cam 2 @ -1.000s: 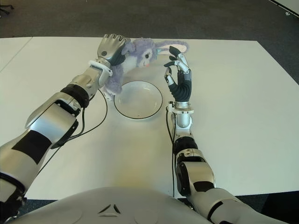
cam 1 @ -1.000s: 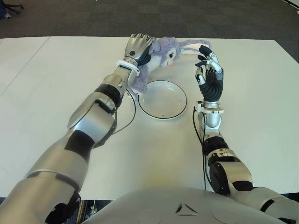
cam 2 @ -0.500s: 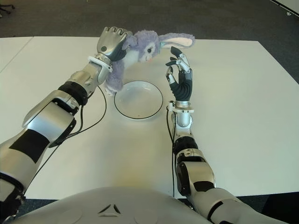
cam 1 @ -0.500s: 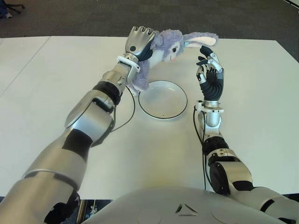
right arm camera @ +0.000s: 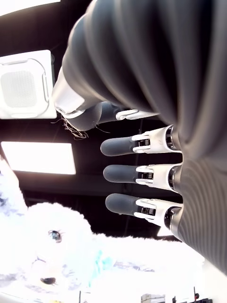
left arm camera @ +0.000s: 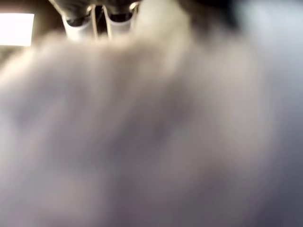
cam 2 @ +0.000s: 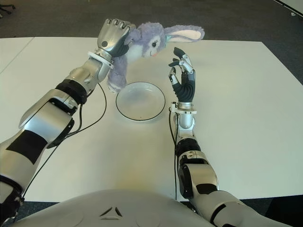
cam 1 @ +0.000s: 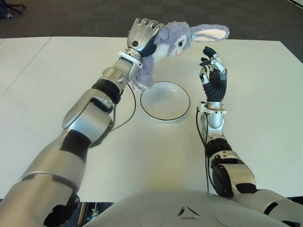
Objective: Put the doll into the plate.
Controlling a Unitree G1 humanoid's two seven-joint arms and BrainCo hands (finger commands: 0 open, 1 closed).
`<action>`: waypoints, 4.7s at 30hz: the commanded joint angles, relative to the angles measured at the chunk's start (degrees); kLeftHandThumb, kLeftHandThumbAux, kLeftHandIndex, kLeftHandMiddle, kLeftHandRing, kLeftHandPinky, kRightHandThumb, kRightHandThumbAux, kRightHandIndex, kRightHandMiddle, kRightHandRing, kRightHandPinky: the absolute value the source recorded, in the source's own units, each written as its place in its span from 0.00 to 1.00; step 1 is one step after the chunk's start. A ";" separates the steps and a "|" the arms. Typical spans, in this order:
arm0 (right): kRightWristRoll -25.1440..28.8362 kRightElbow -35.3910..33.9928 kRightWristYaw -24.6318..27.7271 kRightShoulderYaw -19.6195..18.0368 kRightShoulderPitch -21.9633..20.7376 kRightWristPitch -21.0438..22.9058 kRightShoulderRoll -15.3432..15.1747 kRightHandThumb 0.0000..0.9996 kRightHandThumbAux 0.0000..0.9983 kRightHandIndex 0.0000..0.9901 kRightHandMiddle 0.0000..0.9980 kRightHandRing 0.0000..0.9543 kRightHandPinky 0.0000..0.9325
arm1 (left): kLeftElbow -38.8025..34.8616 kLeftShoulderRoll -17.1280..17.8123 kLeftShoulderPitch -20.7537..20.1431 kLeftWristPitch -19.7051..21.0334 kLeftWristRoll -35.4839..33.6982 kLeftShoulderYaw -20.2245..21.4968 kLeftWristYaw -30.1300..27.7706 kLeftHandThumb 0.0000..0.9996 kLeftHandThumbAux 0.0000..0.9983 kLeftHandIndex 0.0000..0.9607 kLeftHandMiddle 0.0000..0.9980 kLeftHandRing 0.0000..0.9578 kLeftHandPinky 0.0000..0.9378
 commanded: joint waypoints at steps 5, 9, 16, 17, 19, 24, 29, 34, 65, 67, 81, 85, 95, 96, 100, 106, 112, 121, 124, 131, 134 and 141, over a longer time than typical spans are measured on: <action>-1.81 22.71 -1.94 2.08 33.11 9.71 8.11 0.71 0.72 0.42 0.19 0.15 0.22 | -14.05 5.78 -1.51 -2.48 6.40 -2.52 3.40 0.73 0.70 0.46 0.82 0.86 0.90; -1.47 22.73 -1.66 1.86 33.03 9.64 8.18 0.71 0.72 0.42 0.19 0.15 0.22 | -18.66 7.64 0.37 -3.10 7.06 -2.39 2.16 0.74 0.70 0.46 0.82 0.86 0.90; -1.12 22.77 -1.51 1.61 32.86 9.45 8.52 0.71 0.72 0.42 0.19 0.16 0.23 | -27.83 10.92 4.47 -3.82 6.98 -1.28 -1.33 0.74 0.70 0.46 0.82 0.87 0.91; -1.23 22.67 -1.67 1.69 32.86 9.47 8.52 0.71 0.72 0.42 0.19 0.16 0.23 | -29.55 11.48 5.19 -3.91 6.64 -0.95 -2.66 0.74 0.70 0.46 0.82 0.87 0.91; -1.44 22.55 -1.95 1.82 32.86 9.52 8.50 0.71 0.72 0.42 0.18 0.16 0.24 | -32.39 12.40 6.39 -4.01 6.07 -0.42 -4.76 0.74 0.70 0.46 0.82 0.87 0.91; -1.85 22.46 -2.58 2.03 32.88 9.86 8.42 0.71 0.72 0.42 0.18 0.16 0.24 | -37.48 14.06 8.87 -3.97 4.83 0.43 -8.33 0.74 0.70 0.46 0.82 0.87 0.90; -1.31 22.46 -2.14 1.63 32.90 8.79 8.44 0.71 0.72 0.42 0.18 0.17 0.24 | -41.18 15.31 11.20 -4.08 4.03 0.81 -10.47 0.74 0.70 0.46 0.82 0.86 0.90; -0.92 22.53 -1.48 1.42 32.92 7.68 8.52 0.71 0.72 0.42 0.18 0.17 0.26 | -43.83 16.31 12.77 -4.21 3.47 1.05 -12.46 0.74 0.70 0.46 0.81 0.86 0.90; -1.77 22.40 -2.98 2.15 32.96 7.65 8.15 0.71 0.72 0.42 0.16 0.18 0.30 | -57.04 22.98 26.80 2.15 -2.82 4.15 -39.88 0.74 0.70 0.46 0.81 0.85 0.89; -1.46 22.40 -2.56 2.01 33.05 7.34 8.21 0.71 0.72 0.42 0.16 0.19 0.32 | -55.44 22.18 27.15 2.80 -2.41 3.92 -39.69 0.74 0.70 0.46 0.81 0.85 0.90; -2.16 21.89 -3.34 2.42 33.78 8.32 7.56 0.71 0.72 0.42 0.16 0.19 0.29 | -53.61 19.32 31.53 3.59 -4.86 4.79 -39.54 0.73 0.70 0.46 0.82 0.86 0.90; -2.05 21.80 -3.03 2.43 33.98 8.64 7.40 0.71 0.72 0.42 0.16 0.18 0.26 | -53.68 18.97 32.41 3.48 -5.26 4.90 -40.05 0.73 0.70 0.46 0.82 0.86 0.90; 0.05 21.63 -0.44 1.44 34.25 7.77 7.95 0.71 0.72 0.42 0.16 0.23 0.33 | -53.55 18.64 33.43 3.10 -5.82 4.43 -41.98 0.73 0.70 0.46 0.84 0.88 0.92; 2.11 21.56 1.49 0.34 34.08 7.93 8.72 0.71 0.73 0.42 0.16 0.23 0.33 | -53.39 18.49 33.71 3.06 -5.91 4.32 -41.94 0.73 0.70 0.46 0.84 0.88 0.92; 8.78 20.80 8.53 -2.94 33.57 10.26 10.96 0.69 0.73 0.40 0.19 0.25 0.35 | -53.04 18.19 34.32 2.69 -6.30 3.99 -41.95 0.73 0.70 0.46 0.84 0.88 0.92; 19.82 18.07 20.22 -8.72 33.10 19.55 13.82 0.19 0.72 0.03 0.09 0.13 0.18 | -52.71 17.75 34.72 2.30 -6.75 3.56 -41.68 0.73 0.70 0.46 0.83 0.87 0.91; 28.91 13.37 24.62 -15.21 31.32 36.33 14.30 0.18 0.62 0.03 0.06 0.07 0.11 | -52.58 17.23 35.18 1.52 -7.86 3.47 -41.87 0.73 0.70 0.46 0.84 0.88 0.92; 36.51 16.20 28.04 -24.55 24.97 49.66 11.99 0.09 0.64 0.01 0.05 0.03 0.04 | -54.49 16.88 36.65 1.06 -9.43 3.70 -42.11 0.73 0.70 0.46 0.84 0.88 0.92; 36.33 16.73 29.10 -24.87 24.89 49.61 11.90 0.09 0.63 0.01 0.05 0.03 0.04 | -55.04 16.39 37.37 1.26 -10.60 4.15 -42.20 0.74 0.70 0.46 0.83 0.88 0.91; 35.76 16.33 30.83 -24.66 25.32 49.66 11.65 0.11 0.63 0.02 0.07 0.04 0.06 | -55.57 15.90 37.93 1.50 -11.07 4.50 -42.52 0.74 0.70 0.46 0.84 0.89 0.93; 35.62 16.33 31.43 -24.62 25.42 49.39 11.60 0.12 0.63 0.02 0.08 0.05 0.07 | -55.60 15.34 38.25 1.83 -11.24 4.76 -42.48 0.74 0.70 0.46 0.84 0.88 0.91; 35.25 16.20 32.17 -24.55 25.63 48.35 11.84 0.14 0.65 0.03 0.10 0.08 0.13 | -55.27 14.47 38.74 0.72 -12.55 5.61 -42.09 0.74 0.70 0.46 0.84 0.88 0.92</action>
